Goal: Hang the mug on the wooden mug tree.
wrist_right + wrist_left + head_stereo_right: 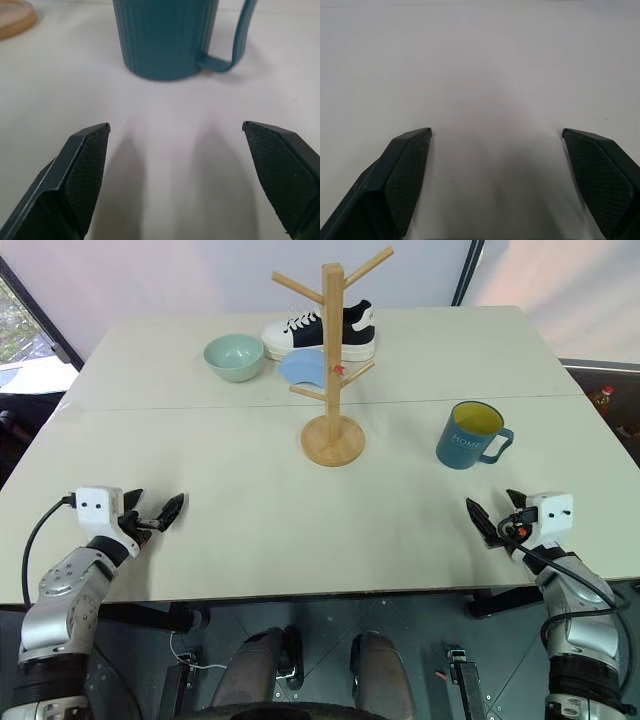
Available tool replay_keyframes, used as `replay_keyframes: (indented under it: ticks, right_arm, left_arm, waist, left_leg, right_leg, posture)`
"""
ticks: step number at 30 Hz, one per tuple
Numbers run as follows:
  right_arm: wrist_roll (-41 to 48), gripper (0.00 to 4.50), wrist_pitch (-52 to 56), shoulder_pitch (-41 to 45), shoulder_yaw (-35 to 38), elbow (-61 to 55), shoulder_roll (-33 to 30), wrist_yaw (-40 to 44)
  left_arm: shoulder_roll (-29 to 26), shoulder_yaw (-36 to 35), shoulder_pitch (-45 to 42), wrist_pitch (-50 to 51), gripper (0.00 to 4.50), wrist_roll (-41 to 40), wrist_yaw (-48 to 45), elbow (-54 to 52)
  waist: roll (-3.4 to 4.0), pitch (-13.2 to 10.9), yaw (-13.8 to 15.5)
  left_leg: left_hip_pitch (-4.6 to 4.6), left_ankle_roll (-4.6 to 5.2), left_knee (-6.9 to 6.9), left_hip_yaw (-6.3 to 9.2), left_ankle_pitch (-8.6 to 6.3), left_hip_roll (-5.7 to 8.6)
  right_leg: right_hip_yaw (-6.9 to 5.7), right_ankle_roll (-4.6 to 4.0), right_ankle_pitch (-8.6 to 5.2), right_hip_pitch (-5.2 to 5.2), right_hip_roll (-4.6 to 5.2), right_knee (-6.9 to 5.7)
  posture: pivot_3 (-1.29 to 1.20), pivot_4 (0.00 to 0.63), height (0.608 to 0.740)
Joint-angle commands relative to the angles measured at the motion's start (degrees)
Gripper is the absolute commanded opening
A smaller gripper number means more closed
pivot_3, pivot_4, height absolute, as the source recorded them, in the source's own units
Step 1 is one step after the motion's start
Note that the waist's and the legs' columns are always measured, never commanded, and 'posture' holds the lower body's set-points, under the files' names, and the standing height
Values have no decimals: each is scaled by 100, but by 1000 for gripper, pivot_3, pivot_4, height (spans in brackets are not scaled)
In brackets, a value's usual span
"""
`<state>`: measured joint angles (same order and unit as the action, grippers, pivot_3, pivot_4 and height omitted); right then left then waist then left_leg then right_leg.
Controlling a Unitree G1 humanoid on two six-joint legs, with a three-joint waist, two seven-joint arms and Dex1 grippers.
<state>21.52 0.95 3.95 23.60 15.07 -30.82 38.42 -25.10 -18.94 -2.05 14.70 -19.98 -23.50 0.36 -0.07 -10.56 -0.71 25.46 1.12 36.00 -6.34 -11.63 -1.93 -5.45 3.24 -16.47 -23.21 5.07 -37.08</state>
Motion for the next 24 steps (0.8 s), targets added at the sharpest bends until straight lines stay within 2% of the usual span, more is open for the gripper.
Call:
replay_keyframes:
  ticks: [1, 15, 19, 24]
  right_arm:
    - [18, 4400, -108, 93, 17, -42, 34, -83]
    - [-114, 4400, -163, 62, 46, -37, -6, -393]
    - [-243, 4400, -284, 106, 86, 58, 4, -647]
    - [-69, 4400, -149, 253, 181, 72, -20, -733]
  left_arm:
    - [-44, -122, -52, -139, 4500, 28, 42, -26]
    - [168, 68, 0, -134, 4500, -59, -75, -265]
    - [236, 716, 147, -129, 4500, -301, -777, -1128]
    - [-1, 1815, 142, 234, 4500, -623, -1777, -2287]
  waist:
    - [0, 0, 1]
    - [1, 0, 9]
    - [1, 0, 17]
    - [6, 3, -8]
  left_leg:
    - [0, 0, 0, 0, 0, 0]
    - [-1, 0, 1, 0, 0, 0]
    - [1, 0, 2, 0, 0, 3]
    - [0, -1, 3, 0, 1, 2]
  right_leg:
    - [0, 0, 0, 1, 0, 0]
    - [0, 6, 3, 8, 0, -2]
    - [0, 5, 3, 10, 2, 0]
    - [0, -1, 0, 13, 3, -2]
  posture:
    - [0, 150, 730]
    - [0, 150, 730]
    - [0, 150, 730]
    - [0, 150, 730]
